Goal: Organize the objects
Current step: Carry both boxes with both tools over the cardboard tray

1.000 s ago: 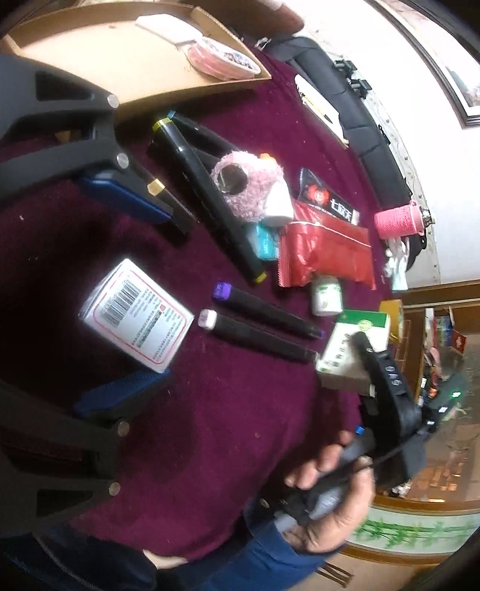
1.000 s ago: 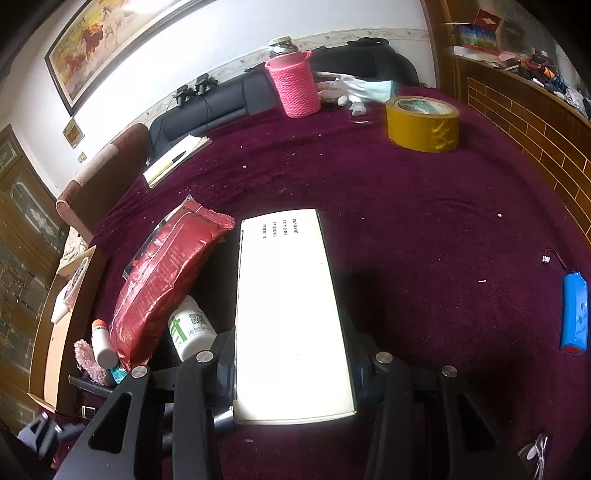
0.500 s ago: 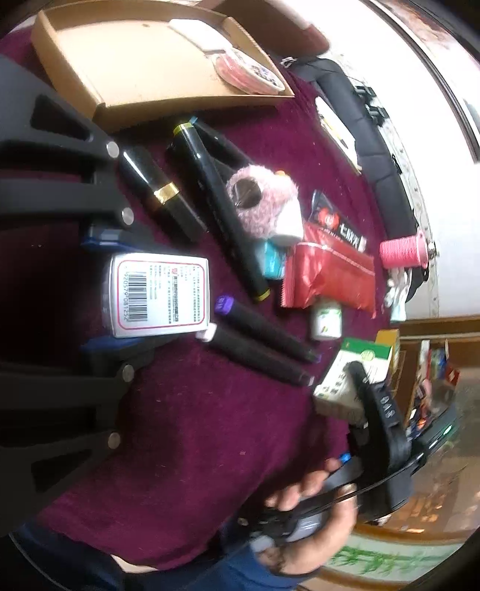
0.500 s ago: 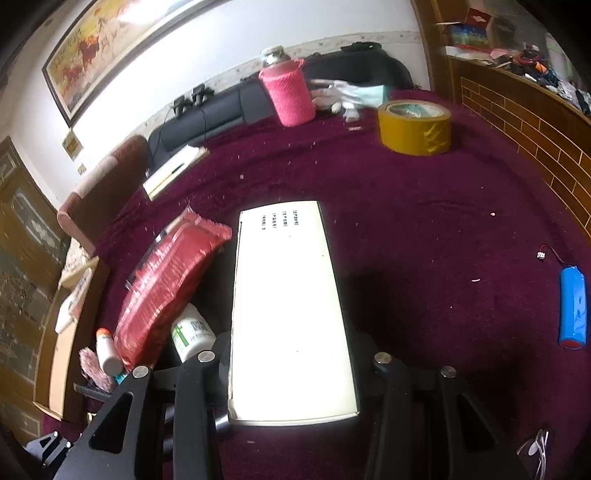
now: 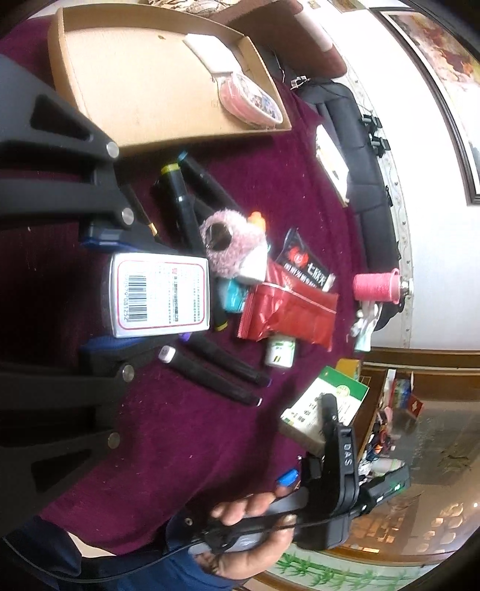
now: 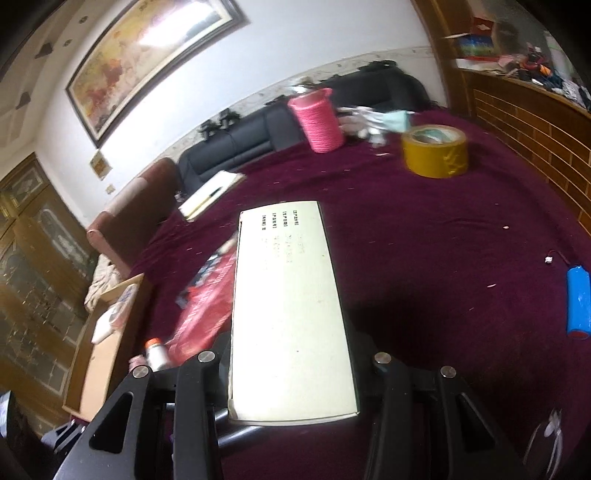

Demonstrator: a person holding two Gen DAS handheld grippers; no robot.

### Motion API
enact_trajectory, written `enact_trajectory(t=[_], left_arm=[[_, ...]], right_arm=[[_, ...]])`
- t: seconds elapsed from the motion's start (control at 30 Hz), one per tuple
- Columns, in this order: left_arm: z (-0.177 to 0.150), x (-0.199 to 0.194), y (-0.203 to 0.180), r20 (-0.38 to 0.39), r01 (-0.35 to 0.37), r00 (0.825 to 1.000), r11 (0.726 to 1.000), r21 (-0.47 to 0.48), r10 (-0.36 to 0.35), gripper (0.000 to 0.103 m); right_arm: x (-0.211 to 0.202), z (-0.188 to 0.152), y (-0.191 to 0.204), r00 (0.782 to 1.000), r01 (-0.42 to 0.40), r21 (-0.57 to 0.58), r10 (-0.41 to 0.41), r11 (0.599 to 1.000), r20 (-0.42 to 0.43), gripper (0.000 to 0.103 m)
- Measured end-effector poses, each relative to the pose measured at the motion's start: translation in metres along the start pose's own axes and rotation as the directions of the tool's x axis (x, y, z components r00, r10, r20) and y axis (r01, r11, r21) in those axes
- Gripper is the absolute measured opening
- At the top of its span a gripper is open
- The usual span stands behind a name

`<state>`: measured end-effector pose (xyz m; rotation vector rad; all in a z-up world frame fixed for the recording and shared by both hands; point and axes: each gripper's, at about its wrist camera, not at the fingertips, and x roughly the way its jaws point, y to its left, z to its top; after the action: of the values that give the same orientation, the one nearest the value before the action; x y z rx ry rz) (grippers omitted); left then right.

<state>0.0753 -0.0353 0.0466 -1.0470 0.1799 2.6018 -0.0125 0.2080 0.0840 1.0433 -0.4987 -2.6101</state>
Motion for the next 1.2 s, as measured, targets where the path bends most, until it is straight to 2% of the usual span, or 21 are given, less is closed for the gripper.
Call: enact_trajectory(t=[0.17, 0.33, 0.43, 0.6, 0.8, 1.03, 1.2], left_arm=[[0.002, -0.009, 0.010, 0.031, -0.008, 0.999, 0.999, -0.039, 0.009, 0.034], [0.002, -0.017, 0.026, 0.051, -0.018, 0.998, 0.996, -0.089, 0.022, 0.034], [0.000, -0.024, 0.037, 0.062, -0.031, 0.997, 0.993, -0.113, 0.038, 0.034], [-0.003, -0.036, 0.060, 0.081, -0.063, 0.994, 0.986, -0.154, 0.077, 0.034], [-0.006, -0.050, 0.090, 0.091, -0.111, 0.987, 0.973, -0.204, 0.132, 0.034], [-0.005, -0.059, 0.135, 0.065, -0.187, 0.975, 0.949, -0.254, 0.210, 0.034], [-0.001, -0.056, 0.173, 0.008, -0.239, 0.968, 0.930, -0.279, 0.251, 0.034]], right_arm=[[-0.008, -0.008, 0.024, 0.991, -0.132, 0.034, 0.133, 0.991, -0.030, 0.047], [-0.002, -0.014, 0.049, 0.962, -0.249, 0.067, 0.255, 0.966, -0.094, 0.047], [0.012, -0.020, 0.066, 0.936, -0.306, 0.094, 0.317, 0.947, -0.153, 0.047], [0.028, -0.029, 0.099, 0.909, -0.347, 0.078, 0.356, 0.935, -0.218, 0.047], [0.045, -0.031, 0.144, 0.889, -0.378, 0.020, 0.368, 0.926, -0.272, 0.047], [0.076, -0.028, 0.195, 0.863, -0.405, -0.019, 0.375, 0.914, -0.339, 0.047], [0.113, -0.023, 0.231, 0.844, -0.408, -0.027, 0.366, 0.913, -0.391, 0.047]])
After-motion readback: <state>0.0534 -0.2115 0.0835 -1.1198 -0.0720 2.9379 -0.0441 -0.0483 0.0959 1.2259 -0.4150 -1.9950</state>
